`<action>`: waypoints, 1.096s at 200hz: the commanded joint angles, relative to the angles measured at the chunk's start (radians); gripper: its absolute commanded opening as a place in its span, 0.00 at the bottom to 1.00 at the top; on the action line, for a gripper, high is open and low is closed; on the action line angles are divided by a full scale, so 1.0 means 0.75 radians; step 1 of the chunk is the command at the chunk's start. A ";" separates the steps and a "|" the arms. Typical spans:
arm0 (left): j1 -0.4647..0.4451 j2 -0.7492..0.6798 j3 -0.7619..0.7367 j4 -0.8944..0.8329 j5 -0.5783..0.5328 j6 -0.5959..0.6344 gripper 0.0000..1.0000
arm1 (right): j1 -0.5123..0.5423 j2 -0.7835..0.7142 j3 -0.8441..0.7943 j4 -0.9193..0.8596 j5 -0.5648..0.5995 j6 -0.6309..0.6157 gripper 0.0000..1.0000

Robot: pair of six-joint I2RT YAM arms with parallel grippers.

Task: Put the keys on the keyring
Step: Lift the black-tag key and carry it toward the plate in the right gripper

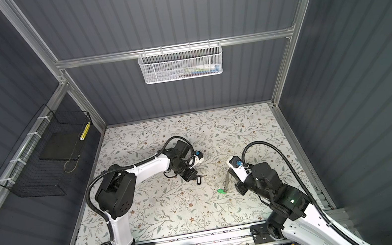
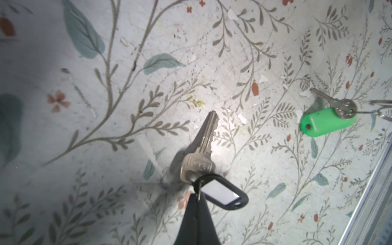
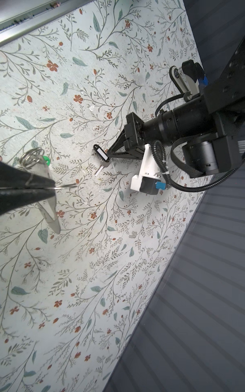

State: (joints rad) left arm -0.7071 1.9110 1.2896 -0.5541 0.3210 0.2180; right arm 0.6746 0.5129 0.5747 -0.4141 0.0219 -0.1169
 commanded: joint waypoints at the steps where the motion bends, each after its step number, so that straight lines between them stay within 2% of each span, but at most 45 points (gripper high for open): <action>1: -0.033 -0.178 -0.078 0.153 -0.104 0.025 0.00 | -0.004 0.020 0.005 0.067 -0.044 -0.062 0.00; 32: -0.085 -0.406 -0.217 0.358 -0.212 0.049 0.00 | -0.002 0.027 -0.027 0.132 -0.117 -0.173 0.00; 77: -0.186 -0.588 -0.245 0.396 -0.225 0.075 0.00 | -0.001 -0.008 -0.081 0.255 -0.218 -0.292 0.00; 93: -0.210 -0.608 -0.236 0.377 -0.128 0.084 0.00 | 0.002 -0.006 -0.082 0.264 -0.226 -0.340 0.00; 164: -0.323 -0.687 -0.235 0.354 -0.056 0.063 0.00 | 0.020 -0.084 -0.132 0.294 -0.267 -0.633 0.00; 219: -0.407 -0.637 -0.151 0.284 -0.008 0.086 0.00 | 0.029 -0.177 -0.206 0.373 -0.309 -0.734 0.00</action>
State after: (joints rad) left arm -0.9909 1.4166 1.1259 -0.2932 0.2790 0.2569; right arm 0.6895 0.3988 0.4305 -0.1944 -0.1856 -0.6136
